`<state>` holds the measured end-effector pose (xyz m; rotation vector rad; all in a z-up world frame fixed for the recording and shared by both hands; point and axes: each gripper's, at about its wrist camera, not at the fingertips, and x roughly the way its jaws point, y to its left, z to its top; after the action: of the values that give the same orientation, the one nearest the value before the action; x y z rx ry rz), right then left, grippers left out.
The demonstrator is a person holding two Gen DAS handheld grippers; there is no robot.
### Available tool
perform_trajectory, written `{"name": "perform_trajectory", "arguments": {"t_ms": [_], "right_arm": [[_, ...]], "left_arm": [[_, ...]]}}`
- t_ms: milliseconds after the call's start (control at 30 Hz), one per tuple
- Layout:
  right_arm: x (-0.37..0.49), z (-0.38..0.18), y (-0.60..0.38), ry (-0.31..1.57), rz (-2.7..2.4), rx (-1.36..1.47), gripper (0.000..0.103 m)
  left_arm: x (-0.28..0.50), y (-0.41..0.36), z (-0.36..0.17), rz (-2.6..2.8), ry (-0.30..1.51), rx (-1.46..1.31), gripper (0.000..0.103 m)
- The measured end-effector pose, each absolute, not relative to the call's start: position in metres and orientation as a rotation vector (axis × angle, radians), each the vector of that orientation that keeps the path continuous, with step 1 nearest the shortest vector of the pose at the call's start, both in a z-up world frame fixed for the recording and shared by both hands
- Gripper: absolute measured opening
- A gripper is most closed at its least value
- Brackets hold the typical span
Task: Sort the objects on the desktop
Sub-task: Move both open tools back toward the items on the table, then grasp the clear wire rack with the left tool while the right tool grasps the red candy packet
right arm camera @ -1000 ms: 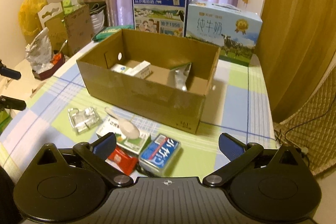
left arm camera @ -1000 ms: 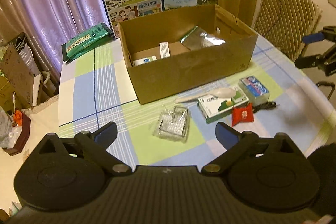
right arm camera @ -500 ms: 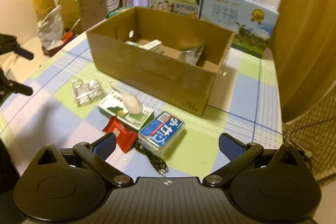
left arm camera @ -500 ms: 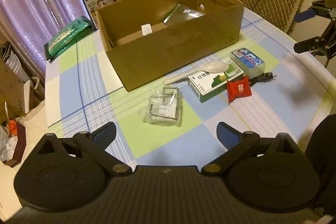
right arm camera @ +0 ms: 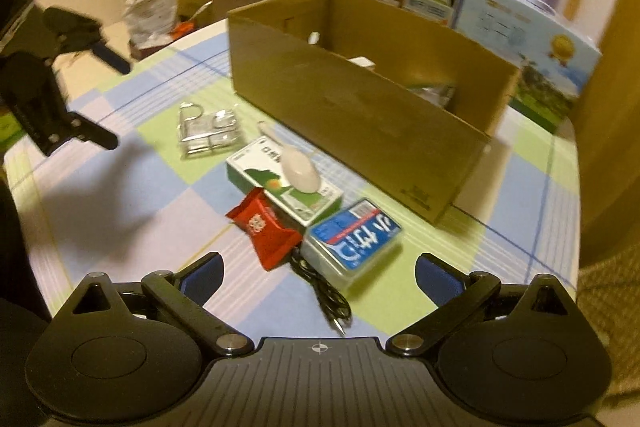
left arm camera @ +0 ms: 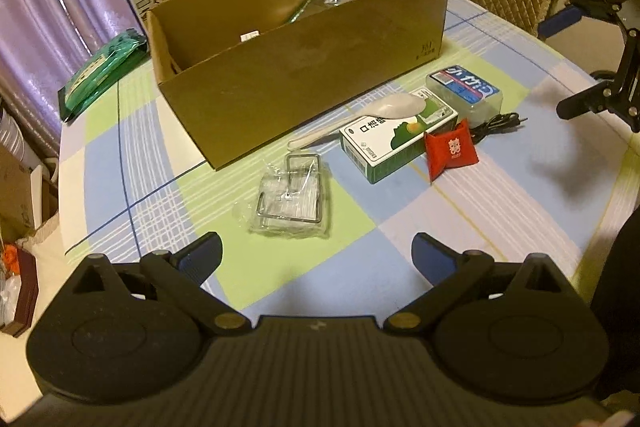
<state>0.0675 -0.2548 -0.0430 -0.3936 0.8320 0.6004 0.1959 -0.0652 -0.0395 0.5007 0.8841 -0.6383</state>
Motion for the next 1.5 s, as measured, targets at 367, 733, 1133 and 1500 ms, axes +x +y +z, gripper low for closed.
{"name": "perform_trajectory", "arguments": {"t_ms": [367, 733, 1133, 1500], "right_arm": [[0.080, -0.077, -0.225, 0.841, 0.711, -0.518, 0.080], [0.091, -0.098, -0.204, 0.838, 0.788, -0.565, 0.073], [0.093, -0.113, -0.188, 0.828, 0.835, -0.643, 0.063], [0.095, -0.129, -0.170, 0.834, 0.845, -0.727, 0.050]], "left_arm": [[0.211, -0.072, -0.069, -0.676, 0.835, 0.555, 0.096], [0.240, -0.078, -0.095, -0.694, 0.844, 0.564, 0.092], [0.253, -0.084, -0.108, -0.694, 0.851, 0.569, 0.087], [0.257, -0.079, -0.107, -0.686, 0.821, 0.546, 0.083]]}}
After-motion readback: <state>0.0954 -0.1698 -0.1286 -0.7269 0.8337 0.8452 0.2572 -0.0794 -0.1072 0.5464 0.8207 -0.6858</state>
